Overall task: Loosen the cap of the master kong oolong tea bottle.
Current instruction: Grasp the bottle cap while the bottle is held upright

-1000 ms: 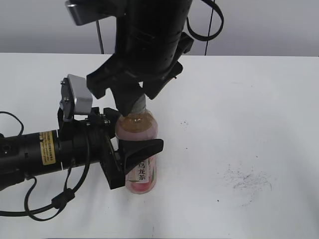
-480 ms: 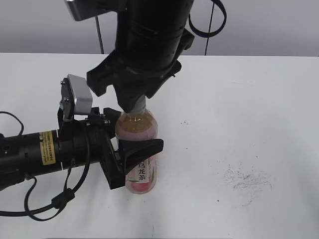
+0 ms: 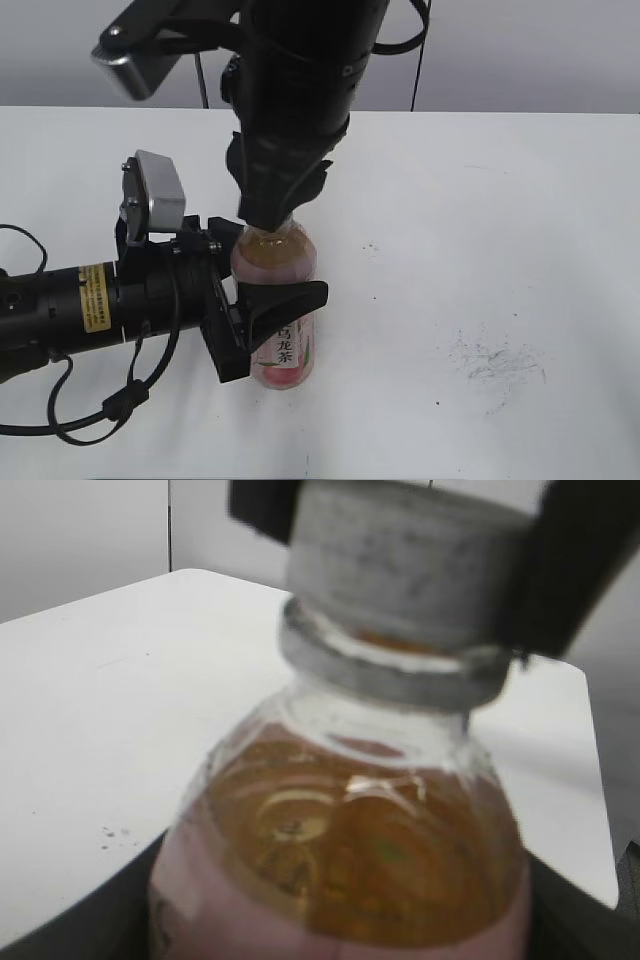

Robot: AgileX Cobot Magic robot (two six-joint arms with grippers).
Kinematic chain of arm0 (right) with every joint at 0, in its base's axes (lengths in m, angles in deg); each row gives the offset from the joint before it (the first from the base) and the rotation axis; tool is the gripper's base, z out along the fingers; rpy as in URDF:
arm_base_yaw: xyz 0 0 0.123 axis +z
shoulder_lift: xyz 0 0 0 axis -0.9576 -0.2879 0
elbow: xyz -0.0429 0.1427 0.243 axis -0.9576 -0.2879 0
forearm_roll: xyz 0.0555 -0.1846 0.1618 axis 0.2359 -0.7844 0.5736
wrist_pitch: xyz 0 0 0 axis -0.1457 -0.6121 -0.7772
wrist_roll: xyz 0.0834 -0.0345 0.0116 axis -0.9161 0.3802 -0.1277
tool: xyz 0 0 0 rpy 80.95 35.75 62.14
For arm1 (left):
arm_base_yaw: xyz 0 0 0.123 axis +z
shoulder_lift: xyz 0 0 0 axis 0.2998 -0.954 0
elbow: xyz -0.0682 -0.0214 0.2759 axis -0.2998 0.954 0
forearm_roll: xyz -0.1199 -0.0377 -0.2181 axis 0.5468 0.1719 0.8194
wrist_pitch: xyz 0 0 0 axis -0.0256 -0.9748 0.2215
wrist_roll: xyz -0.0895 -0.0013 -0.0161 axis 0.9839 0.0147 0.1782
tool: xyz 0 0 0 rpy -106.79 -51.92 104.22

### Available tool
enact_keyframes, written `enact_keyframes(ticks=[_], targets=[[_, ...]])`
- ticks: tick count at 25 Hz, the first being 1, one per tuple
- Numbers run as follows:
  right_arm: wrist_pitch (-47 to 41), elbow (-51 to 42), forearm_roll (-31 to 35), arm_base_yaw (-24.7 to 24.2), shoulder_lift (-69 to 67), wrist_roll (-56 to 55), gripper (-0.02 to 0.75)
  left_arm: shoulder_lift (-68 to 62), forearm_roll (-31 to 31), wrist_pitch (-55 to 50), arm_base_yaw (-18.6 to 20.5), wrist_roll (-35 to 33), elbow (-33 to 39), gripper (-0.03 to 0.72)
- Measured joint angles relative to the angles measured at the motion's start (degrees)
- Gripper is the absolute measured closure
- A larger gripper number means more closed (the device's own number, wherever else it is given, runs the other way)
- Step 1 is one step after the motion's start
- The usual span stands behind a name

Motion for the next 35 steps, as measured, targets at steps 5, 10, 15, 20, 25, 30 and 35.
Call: enact_keyframes(ticks=[5,10,15,20,25,30,35], targets=[[-0.1,0.11,0.29,0.0,0.04,31.93,0.468,0.0,-0.23,0.04,0.05,-0.21,0.0,0.243],[-0.16,0.11,0.66,0.0,0.2,68.62,0.468,0.0,-0.29,0.04,0.05,-0.27,0.0,0.243],[-0.09,0.11,1.68,-0.06,0.2,97.43,0.468,0.0,-0.3,0.06,0.05,-0.27,0.0,0.243],[-0.04,0.11,1.57,-0.06,0.3,99.92,0.468,0.0,-0.3,0.11,0.05,-0.27,0.0,0.243],[-0.04,0.11,1.25,-0.06,0.3,77.41,0.321,0.0,0.0,0.05,0.05,-0.11,0.0,0.243],[-0.04,0.11,1.0,-0.06,0.3,43.89,0.195,0.0,0.04,0.05,0.05,-0.04,0.0,0.243],[-0.04,0.11,0.56,-0.06,0.3,8.51,0.182,0.0,0.06,0.05,0.05,-0.04,0.0,0.243]])
